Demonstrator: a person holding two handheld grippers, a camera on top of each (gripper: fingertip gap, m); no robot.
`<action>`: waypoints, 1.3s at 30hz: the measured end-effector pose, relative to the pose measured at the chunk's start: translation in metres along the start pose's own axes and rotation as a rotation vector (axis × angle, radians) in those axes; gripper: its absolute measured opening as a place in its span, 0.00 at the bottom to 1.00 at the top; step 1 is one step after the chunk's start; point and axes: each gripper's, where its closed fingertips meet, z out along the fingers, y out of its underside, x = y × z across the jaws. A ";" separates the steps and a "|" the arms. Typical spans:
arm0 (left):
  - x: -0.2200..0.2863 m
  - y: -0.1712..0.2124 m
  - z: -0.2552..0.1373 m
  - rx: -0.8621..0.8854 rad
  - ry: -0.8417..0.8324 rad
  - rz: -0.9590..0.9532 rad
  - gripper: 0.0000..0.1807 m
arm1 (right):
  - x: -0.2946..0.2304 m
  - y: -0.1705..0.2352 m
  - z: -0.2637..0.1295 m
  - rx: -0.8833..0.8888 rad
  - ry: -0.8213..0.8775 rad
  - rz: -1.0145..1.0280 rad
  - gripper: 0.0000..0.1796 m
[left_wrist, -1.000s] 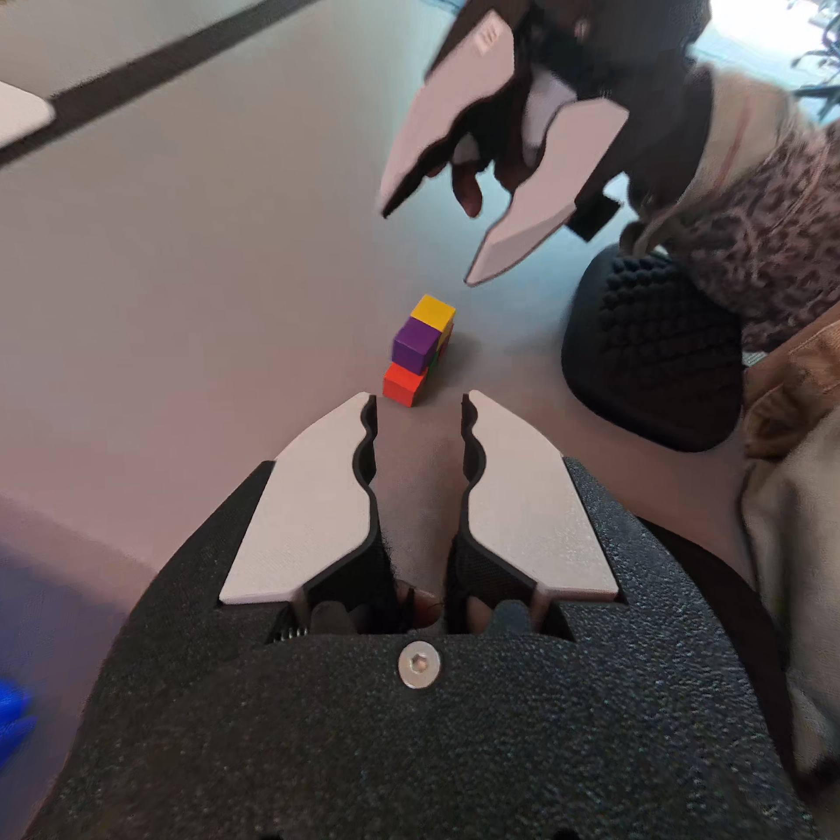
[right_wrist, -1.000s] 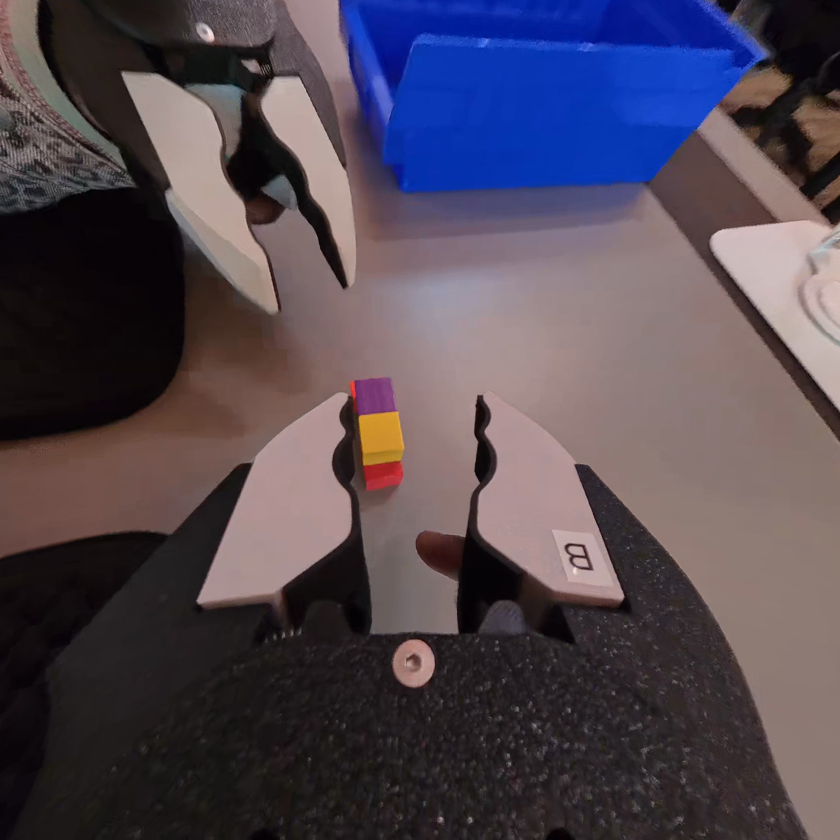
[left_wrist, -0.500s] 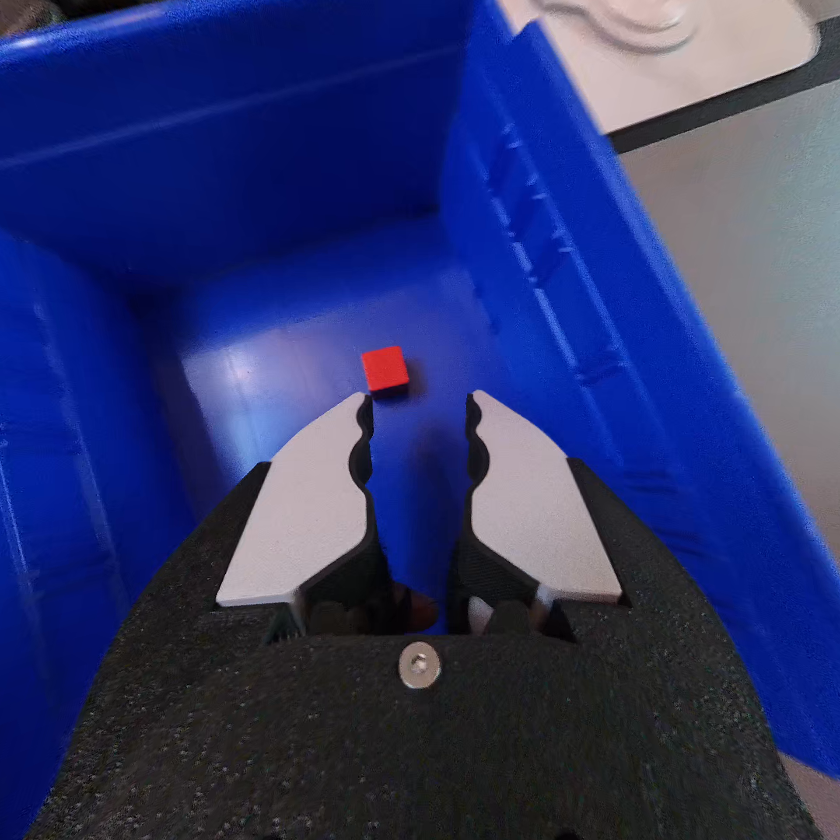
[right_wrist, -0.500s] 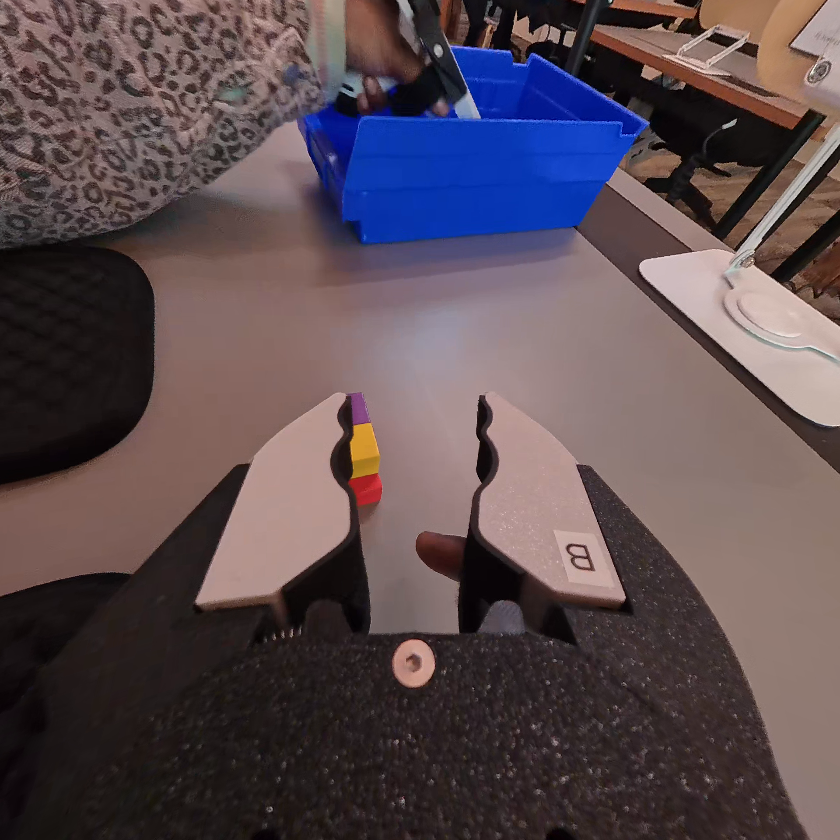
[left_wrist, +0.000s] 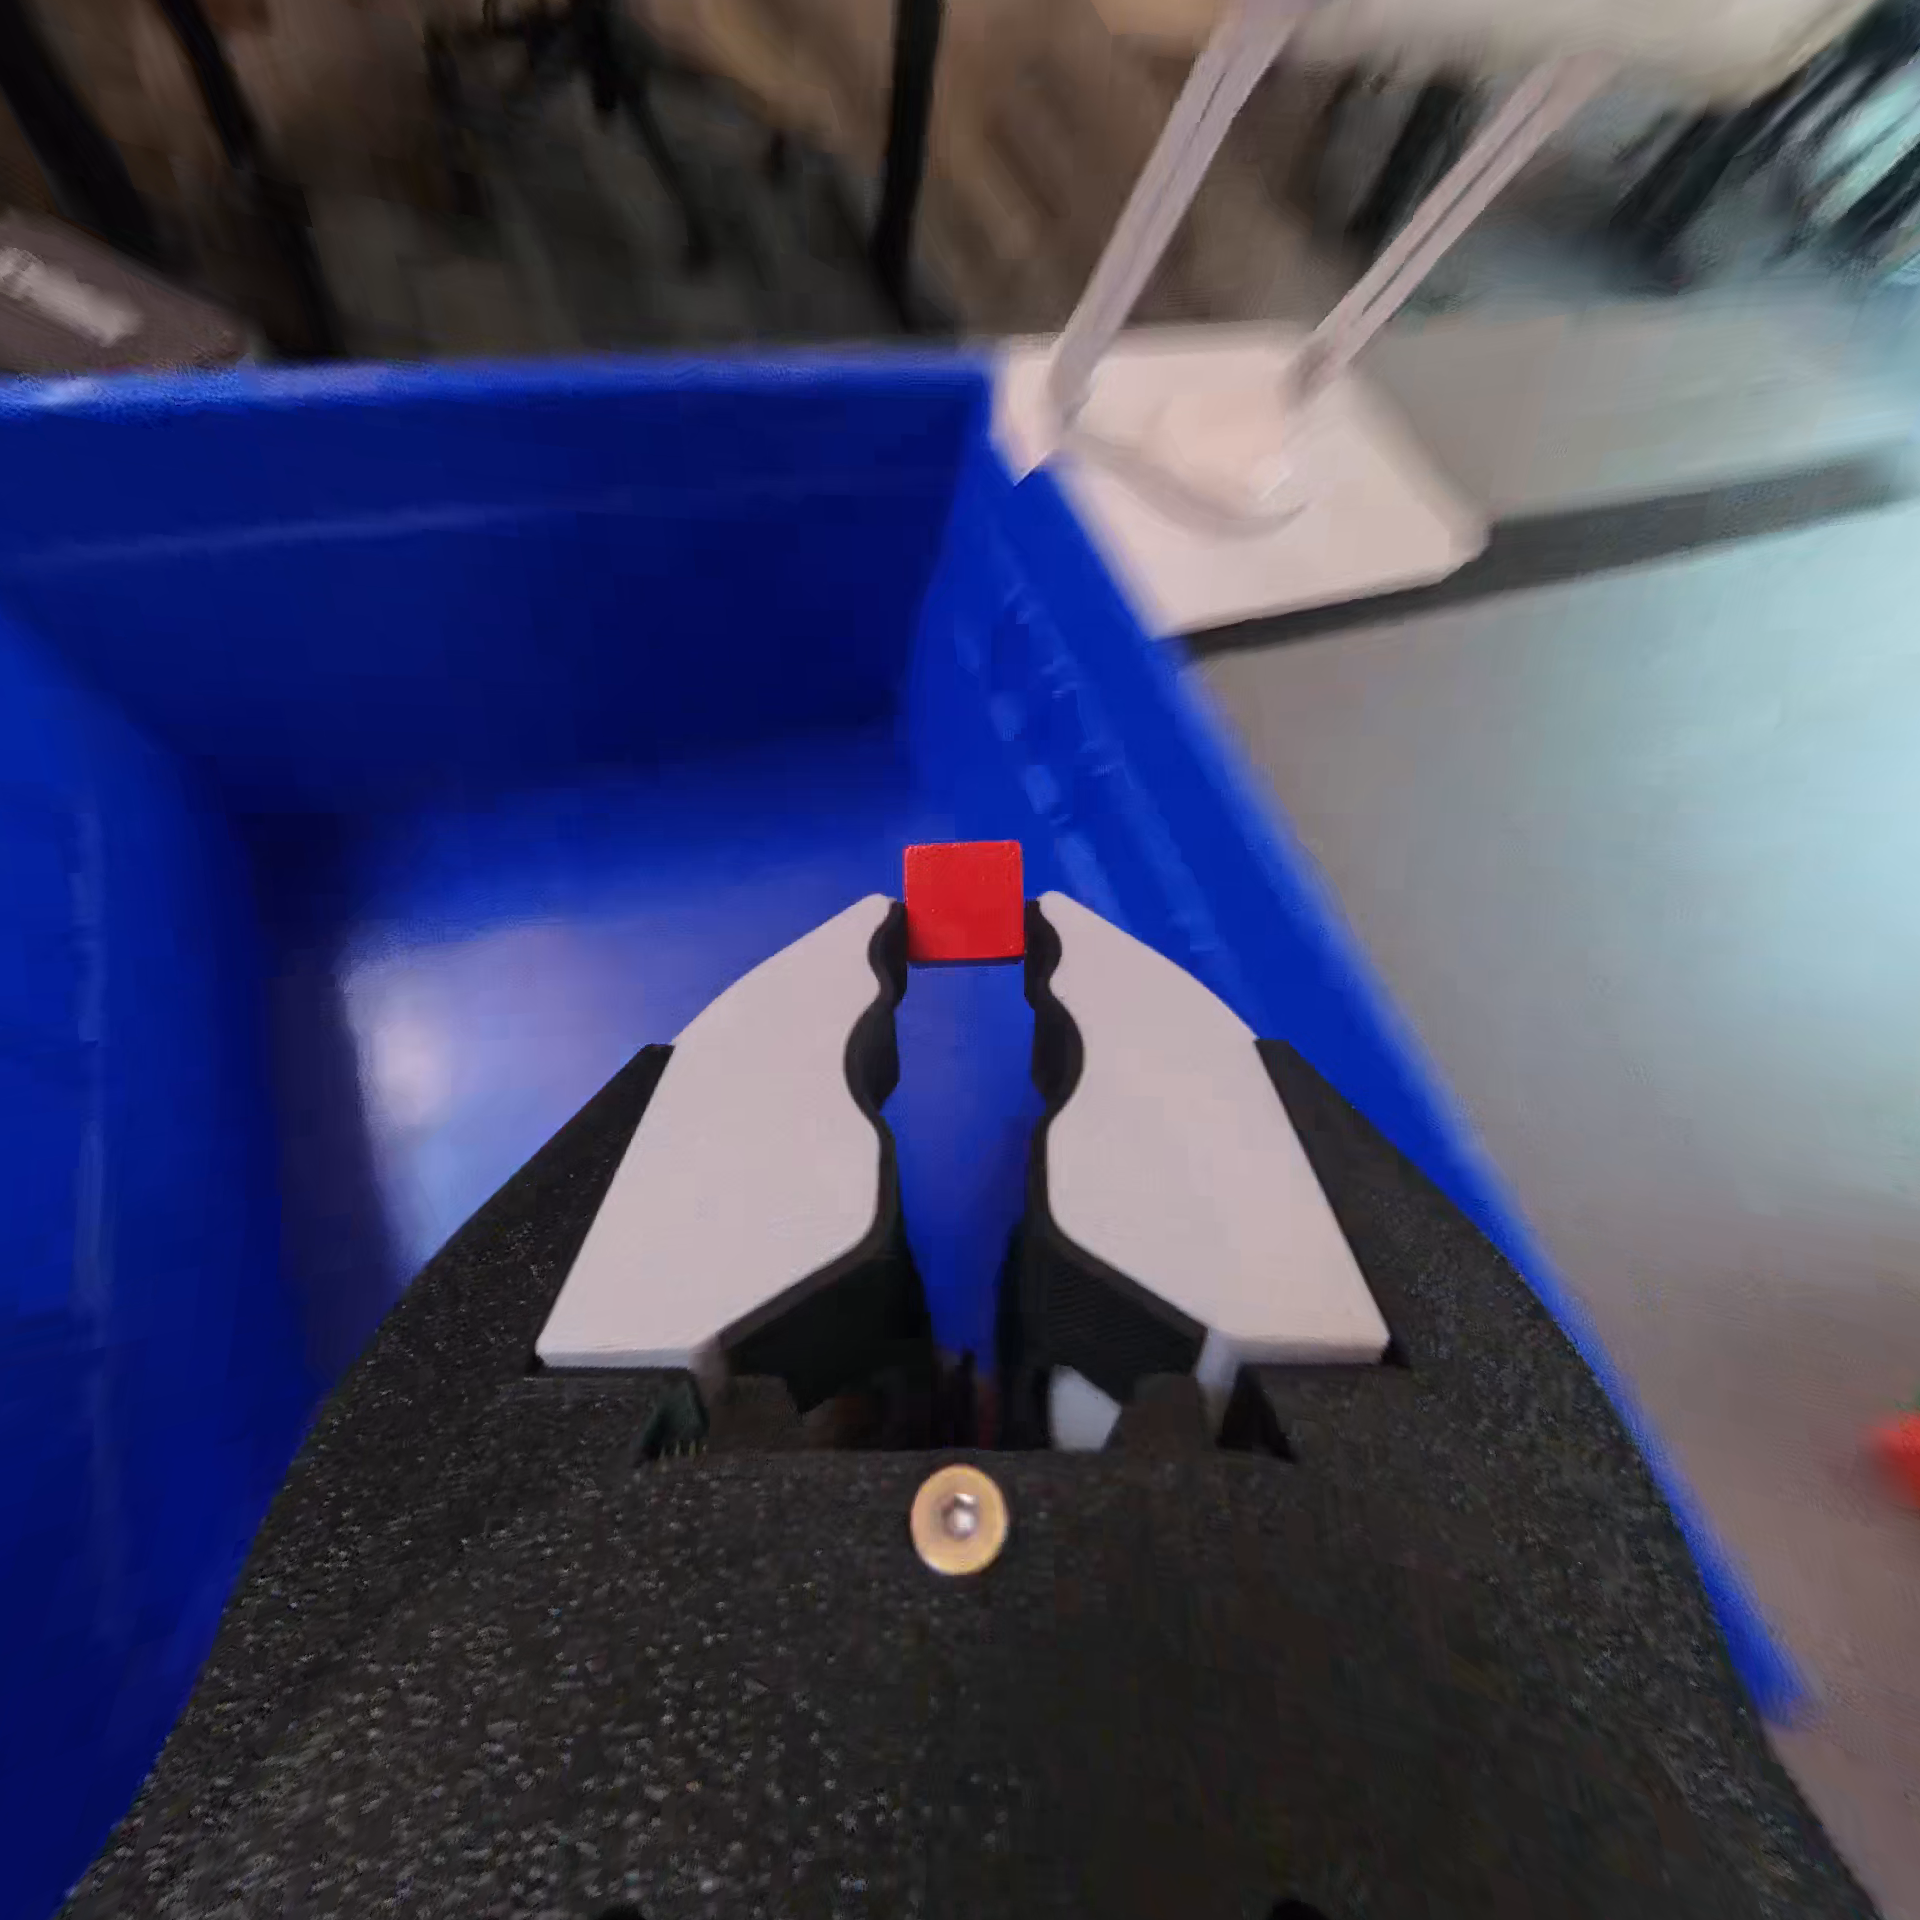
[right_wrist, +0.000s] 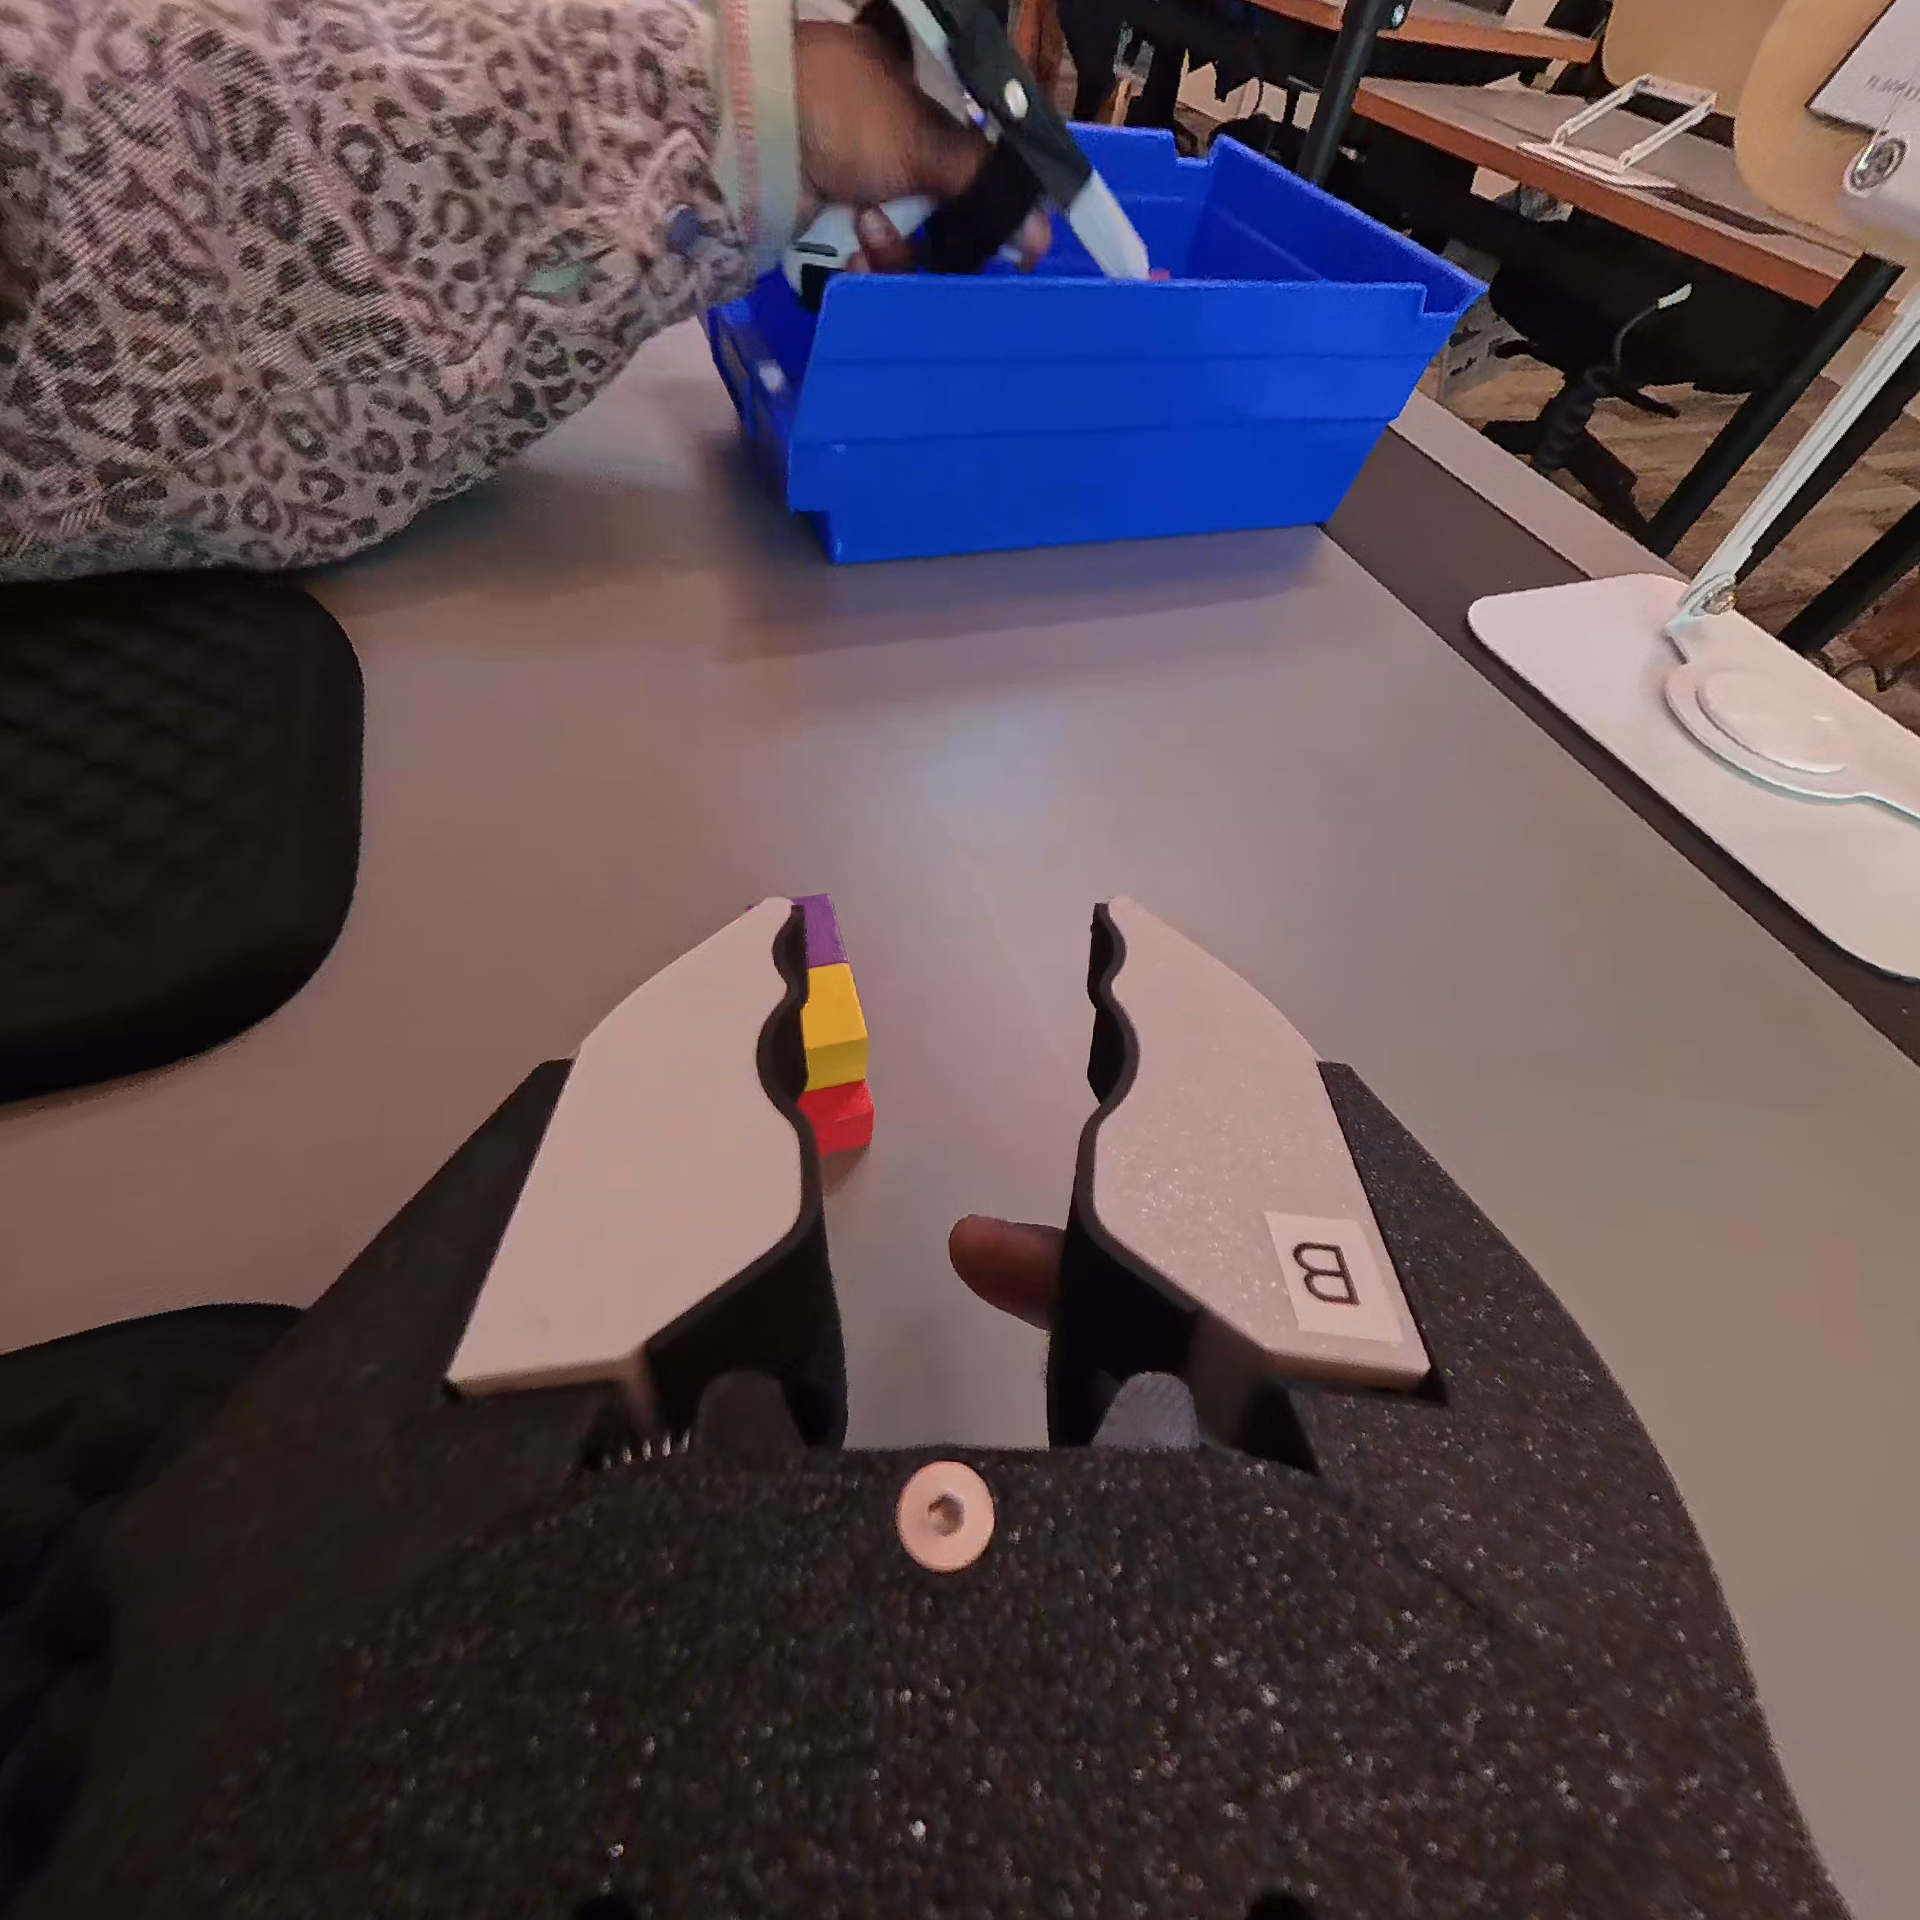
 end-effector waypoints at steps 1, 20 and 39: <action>0.022 -0.014 -0.018 0.118 0.105 -0.045 0.11 | -0.001 -0.003 0.000 0.012 -0.005 0.002 0.28; 0.268 0.002 -0.197 0.822 1.140 -0.207 0.11 | -0.073 -0.167 -0.002 0.482 -0.350 0.447 0.16; 0.288 0.073 -0.110 0.240 0.797 0.043 0.21 | -0.052 -0.115 -0.019 0.100 -0.321 0.223 0.11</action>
